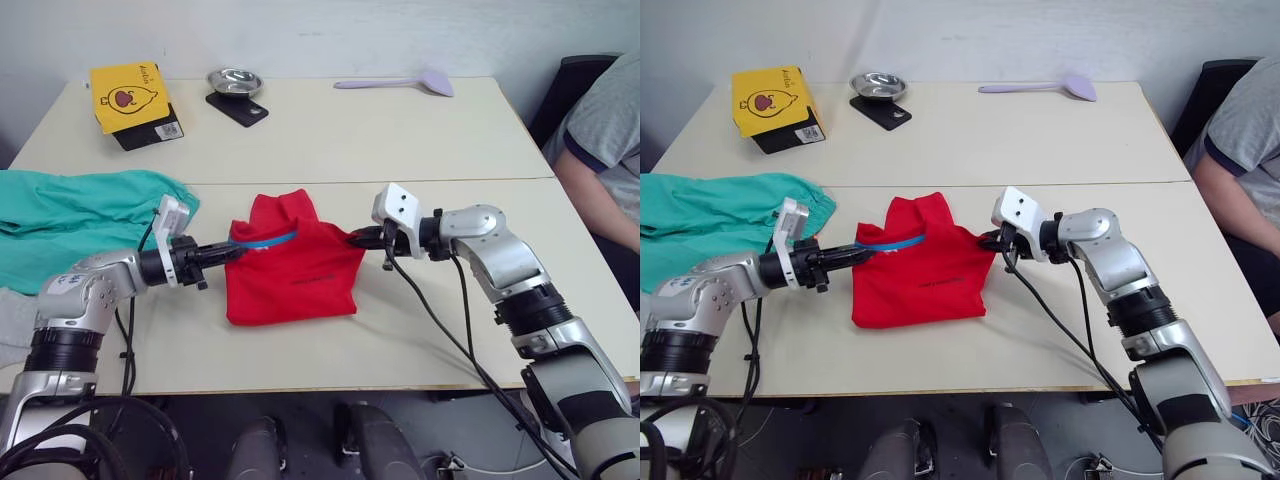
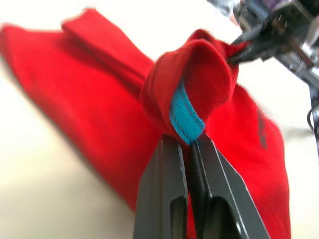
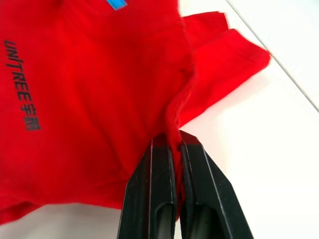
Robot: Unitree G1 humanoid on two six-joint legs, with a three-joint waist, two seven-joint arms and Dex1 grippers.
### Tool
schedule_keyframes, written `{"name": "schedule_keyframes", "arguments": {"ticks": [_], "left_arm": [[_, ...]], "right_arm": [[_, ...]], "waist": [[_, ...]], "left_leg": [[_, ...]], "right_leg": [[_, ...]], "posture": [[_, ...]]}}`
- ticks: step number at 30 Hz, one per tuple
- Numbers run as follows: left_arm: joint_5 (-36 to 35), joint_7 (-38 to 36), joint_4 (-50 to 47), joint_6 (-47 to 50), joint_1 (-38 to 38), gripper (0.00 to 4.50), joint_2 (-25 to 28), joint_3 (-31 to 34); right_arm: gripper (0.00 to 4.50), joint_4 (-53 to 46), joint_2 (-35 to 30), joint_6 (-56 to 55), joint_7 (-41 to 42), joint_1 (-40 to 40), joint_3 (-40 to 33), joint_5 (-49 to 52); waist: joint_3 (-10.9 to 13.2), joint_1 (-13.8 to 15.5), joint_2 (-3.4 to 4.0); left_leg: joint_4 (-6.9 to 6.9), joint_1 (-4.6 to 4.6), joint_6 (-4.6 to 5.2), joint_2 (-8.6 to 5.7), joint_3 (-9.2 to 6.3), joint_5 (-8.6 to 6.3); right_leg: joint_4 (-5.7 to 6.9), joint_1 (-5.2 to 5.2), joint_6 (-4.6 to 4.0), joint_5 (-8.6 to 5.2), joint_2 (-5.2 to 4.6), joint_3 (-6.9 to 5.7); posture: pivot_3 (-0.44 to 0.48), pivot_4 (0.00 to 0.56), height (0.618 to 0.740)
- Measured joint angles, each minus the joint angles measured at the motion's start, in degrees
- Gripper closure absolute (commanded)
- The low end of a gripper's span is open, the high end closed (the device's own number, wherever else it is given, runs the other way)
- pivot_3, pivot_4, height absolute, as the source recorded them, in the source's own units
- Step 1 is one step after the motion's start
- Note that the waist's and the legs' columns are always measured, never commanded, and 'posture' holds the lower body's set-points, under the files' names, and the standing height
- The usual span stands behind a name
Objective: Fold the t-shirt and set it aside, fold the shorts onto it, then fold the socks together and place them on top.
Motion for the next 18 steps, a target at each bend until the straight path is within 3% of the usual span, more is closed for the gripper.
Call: {"name": "schedule_keyframes", "arguments": {"ticks": [8,16,17,18], "left_arm": [[4.5,6.4,14.0,-2.1,-9.0,4.48,-5.5,3.4],[12.1,12.6,29.2,-15.6,-15.4,4.48,-11.2,5.3],[12.6,12.5,29.9,-16.6,-15.6,4.50,-11.5,5.4],[13.0,12.4,30.2,-17.4,-15.7,4.24,-11.9,5.4]], "right_arm": [[4.50,8.8,5.7,-0.2,-6.3,-5.7,-1.8,-3.6],[4.50,24.0,11.6,-6.1,-14.8,-11.6,-2.8,-8.2],[4.25,25.4,11.9,-6.9,-15.4,-11.9,-2.8,-8.7],[3.98,27.0,12.4,-7.7,-16.1,-12.0,-2.9,-9.2]], "waist": [[0.0,-0.2,0.00],[0.0,-0.8,-0.01],[0.0,-0.9,-0.01],[0.0,-1.1,-0.01]], "left_leg": [[0.04,0.00,-0.06,-0.01,0.01,0.10],[-0.01,-0.18,-0.10,-0.01,0.20,0.13],[-0.01,-0.21,-0.10,-0.01,0.23,0.13],[-0.01,-0.23,-0.11,-0.01,0.23,0.13]], "right_leg": [[0.15,-0.06,0.02,0.02,-0.02,0.01],[0.21,-0.35,0.01,0.02,-0.03,0.08],[0.21,-0.39,0.01,0.02,-0.03,0.09],[0.21,-0.40,0.01,0.02,-0.03,0.10]], "posture": [[0.000,0.150,0.740],[0.000,0.150,0.740],[0.000,0.150,0.740],[0.000,0.150,0.740]]}}
